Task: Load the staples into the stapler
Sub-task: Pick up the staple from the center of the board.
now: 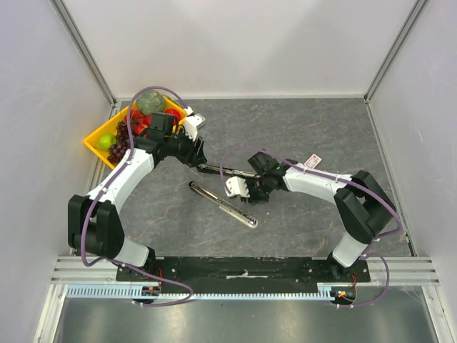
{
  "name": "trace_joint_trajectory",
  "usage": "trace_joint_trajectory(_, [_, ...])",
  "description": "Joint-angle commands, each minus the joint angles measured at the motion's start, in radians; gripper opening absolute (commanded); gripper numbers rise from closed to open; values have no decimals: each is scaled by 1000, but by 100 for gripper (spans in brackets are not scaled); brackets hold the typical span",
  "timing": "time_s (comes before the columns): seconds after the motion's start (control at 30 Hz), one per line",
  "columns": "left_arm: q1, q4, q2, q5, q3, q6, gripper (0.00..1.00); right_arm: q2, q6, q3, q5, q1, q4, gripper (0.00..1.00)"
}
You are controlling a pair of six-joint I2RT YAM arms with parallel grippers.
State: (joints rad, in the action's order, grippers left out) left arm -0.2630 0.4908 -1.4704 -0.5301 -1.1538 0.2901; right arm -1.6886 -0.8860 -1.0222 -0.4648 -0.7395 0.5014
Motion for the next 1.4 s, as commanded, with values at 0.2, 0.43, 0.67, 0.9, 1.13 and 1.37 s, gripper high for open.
trace_joint_trajectory(0.2, [7, -63, 21, -33, 12, 14, 56, -86, 163, -104, -1, 104, -75, 42])
trace_joint_trajectory(0.43, [7, -69, 35, -34, 28, 15, 56, -131, 190, -131, -70, 103, -43, 47])
trace_joint_trajectory(0.67, [7, -78, 33, -39, 34, 12, 57, -155, 219, -142, -72, 107, -38, 47])
trace_joint_trajectory(0.9, [7, -81, 41, -45, 40, 11, 56, -186, 231, -151, -52, 109, -44, 37])
trace_joint_trajectory(1.13, [7, -98, 55, -91, 54, 46, 57, -178, 245, -154, -67, 115, -35, 21])
trace_joint_trajectory(1.37, [4, -173, 39, -238, 60, 165, 57, -149, 242, -193, -190, 196, 40, 18])
